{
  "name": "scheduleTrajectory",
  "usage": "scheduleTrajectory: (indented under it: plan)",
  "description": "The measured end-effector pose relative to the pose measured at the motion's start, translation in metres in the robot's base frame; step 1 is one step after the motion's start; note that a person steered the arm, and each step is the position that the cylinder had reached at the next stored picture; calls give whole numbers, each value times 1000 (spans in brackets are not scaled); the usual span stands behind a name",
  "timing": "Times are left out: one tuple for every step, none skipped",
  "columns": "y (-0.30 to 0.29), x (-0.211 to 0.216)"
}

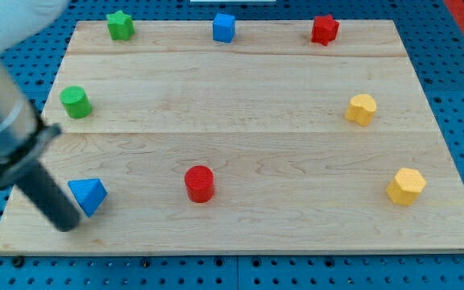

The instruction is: Arrange a horizontal line with bottom blocks

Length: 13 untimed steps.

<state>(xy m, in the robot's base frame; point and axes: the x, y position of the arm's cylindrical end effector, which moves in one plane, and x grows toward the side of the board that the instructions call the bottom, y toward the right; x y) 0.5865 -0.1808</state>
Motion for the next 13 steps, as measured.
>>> scheduleTrajectory:
  plan:
    - [-7, -20]
    - [-7, -46]
    - [19, -35]
    - [97, -27]
    - [212, -19]
    - [193, -17]
    - [110, -35]
    - [110, -70]
    - [178, -80]
    - [166, -34]
    - [283, 16]
    - [395, 15]
    - [392, -15]
